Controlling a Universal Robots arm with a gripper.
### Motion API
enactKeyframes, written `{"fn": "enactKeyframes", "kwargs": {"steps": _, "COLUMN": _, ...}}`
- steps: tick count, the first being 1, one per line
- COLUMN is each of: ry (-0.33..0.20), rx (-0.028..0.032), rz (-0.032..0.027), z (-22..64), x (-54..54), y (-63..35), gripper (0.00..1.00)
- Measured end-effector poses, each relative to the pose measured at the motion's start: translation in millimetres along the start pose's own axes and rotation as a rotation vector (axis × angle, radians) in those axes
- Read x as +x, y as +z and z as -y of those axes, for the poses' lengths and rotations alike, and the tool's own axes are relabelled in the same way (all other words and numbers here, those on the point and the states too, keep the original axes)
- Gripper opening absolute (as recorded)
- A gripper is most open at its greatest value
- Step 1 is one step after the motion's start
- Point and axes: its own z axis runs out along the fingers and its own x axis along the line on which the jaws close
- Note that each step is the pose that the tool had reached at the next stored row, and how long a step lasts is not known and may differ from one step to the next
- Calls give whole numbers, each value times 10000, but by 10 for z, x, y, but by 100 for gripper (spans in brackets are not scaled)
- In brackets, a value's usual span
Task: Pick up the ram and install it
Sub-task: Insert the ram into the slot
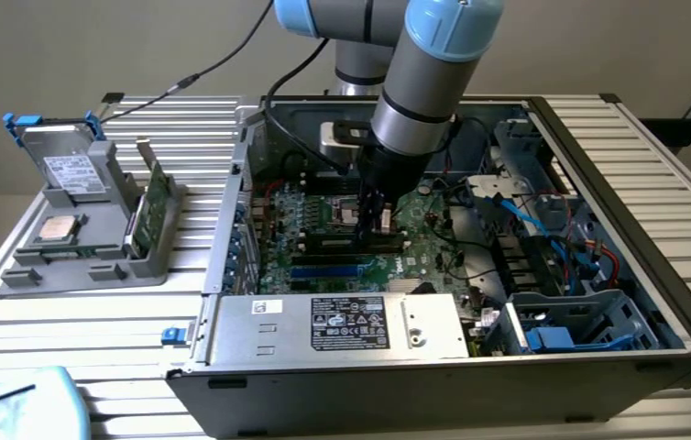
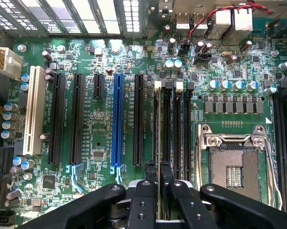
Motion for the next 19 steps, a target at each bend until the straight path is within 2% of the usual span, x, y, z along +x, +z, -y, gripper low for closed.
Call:
{"fn": "enactKeyframes", "kwargs": {"steps": 2, "ry": -1, "rx": 0, "rz": 1, "z": 0, "x": 0, "y": 0, "gripper": 29}}
{"fn": "enactKeyframes", "kwargs": {"steps": 3, "ry": -1, "rx": 0, "rz": 0, "z": 0, "x": 0, "y": 0, "gripper": 29}}
{"fn": "enactKeyframes", "kwargs": {"steps": 5, "ry": -1, "rx": 0, "rz": 0, "z": 0, "x": 0, "y": 0, "gripper": 41}}
{"fn": "enactKeyframes", "kwargs": {"steps": 7, "ry": -2, "rx": 3, "rz": 3, "z": -4, "x": -2, "y": 2, "gripper": 41}}
{"fn": "enactKeyframes", "kwargs": {"steps": 8, "ry": -2, "rx": 22, "rz": 0, "z": -15, "x": -4, "y": 2, "gripper": 47}}
{"fn": "enactKeyframes", "kwargs": {"steps": 16, "ry": 0, "rx": 354, "rz": -24, "z": -128, "x": -19, "y": -56, "gripper": 47}}
{"fn": "enactKeyframes", "kwargs": {"steps": 19, "ry": 4, "rx": 530, "rz": -50, "z": -167, "x": -20, "y": -71, "gripper": 47}}
